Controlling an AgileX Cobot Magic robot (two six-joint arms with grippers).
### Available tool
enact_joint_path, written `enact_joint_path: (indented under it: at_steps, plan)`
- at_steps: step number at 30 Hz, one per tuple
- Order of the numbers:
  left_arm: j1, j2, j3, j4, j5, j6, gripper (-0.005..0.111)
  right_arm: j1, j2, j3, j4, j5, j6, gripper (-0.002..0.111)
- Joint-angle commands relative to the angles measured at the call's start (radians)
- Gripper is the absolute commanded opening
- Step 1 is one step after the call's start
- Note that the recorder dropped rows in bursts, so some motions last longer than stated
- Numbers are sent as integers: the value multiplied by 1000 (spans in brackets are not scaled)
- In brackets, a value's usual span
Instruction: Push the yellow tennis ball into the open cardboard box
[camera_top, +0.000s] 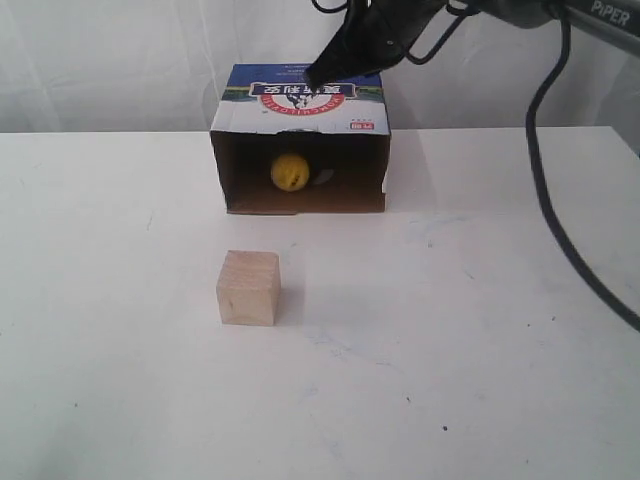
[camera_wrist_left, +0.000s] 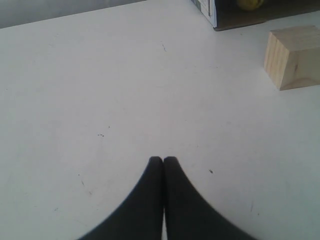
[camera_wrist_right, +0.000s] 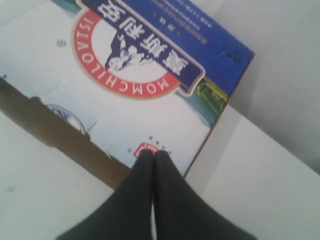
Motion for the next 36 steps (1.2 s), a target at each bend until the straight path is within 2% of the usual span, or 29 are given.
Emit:
enact_joint_path:
  at_steps: [1, 5, 9, 15, 21, 29, 36]
  plan:
    - [-7, -5, 3, -2, -1, -3, 0, -6, -4, 2, -5, 79, -14, 0]
    - [-7, -5, 3, -2, -1, -3, 0, -6, -24, 2, 21, 113, -35, 0]
    - [-7, -5, 3, -2, -1, -3, 0, -6, -58, 11, 154, 203, -105, 0]
    - [-7, -5, 3, -2, -1, -3, 0, -6, -190, 206, 287, 128, -138, 0]
    - [-7, -5, 3, -2, -1, -3, 0, -6, -389, 540, 292, -9, -138, 0]
    - [-7, -5, 3, -2, -1, -3, 0, -6, -719, 1047, 388, -358, -134, 0]
    - [-7, -5, 3, -2, -1, -3, 0, -6, -912, 1343, 391, -519, -72, 0]
